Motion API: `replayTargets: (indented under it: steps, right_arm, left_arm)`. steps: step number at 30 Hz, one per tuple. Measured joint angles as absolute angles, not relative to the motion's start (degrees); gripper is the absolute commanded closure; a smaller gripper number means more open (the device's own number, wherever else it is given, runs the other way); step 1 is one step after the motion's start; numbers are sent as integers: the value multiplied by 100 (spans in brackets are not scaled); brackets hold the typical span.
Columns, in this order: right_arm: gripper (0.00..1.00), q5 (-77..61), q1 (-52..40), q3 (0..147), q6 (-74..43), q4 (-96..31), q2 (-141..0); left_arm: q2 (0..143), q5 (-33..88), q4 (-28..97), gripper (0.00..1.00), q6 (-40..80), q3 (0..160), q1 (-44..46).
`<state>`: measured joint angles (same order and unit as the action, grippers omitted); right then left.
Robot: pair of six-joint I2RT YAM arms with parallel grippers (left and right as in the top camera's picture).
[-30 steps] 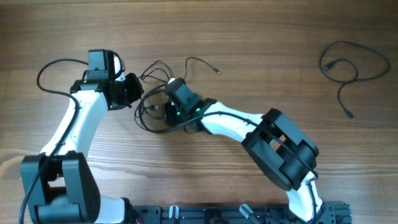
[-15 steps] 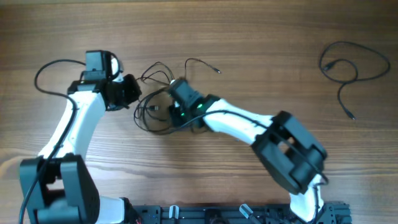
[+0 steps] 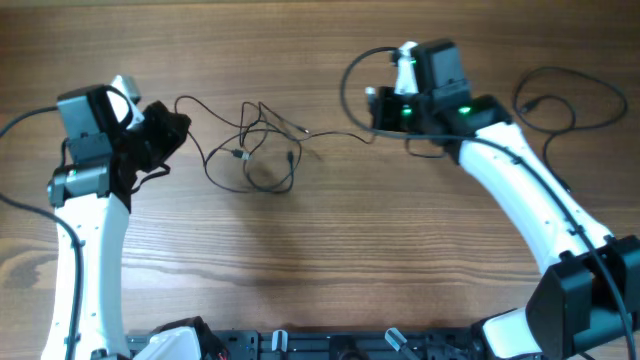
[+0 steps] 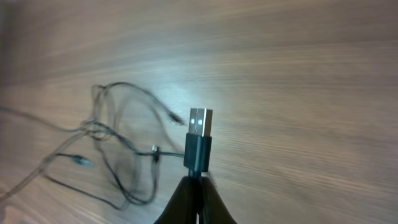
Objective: Untangle cables
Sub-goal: 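Pull both grippers apart, stretching the cables left and right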
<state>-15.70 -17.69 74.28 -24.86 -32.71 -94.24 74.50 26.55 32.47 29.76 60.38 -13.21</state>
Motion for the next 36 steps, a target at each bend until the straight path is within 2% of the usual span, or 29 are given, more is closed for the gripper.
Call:
replayTargets:
  steps: [7, 22, 36]
  right_arm:
    - [96, -1656, -591, 7428, -2252, -3876, -9424]
    - [96, -2711, 2130, 7428, -2484, -4160, -9424]
    - [96, -3048, 3719, 7428, -3118, -4167, -9424]
  left_arm:
    - [6997, 2711, 2779, 96, 3437, 6038, -1702]
    - [6943, 2377, 2989, 96, 4477, 6038, -2943]
    - [7135, 945, 3282, 96, 4560, 6038, -3747]
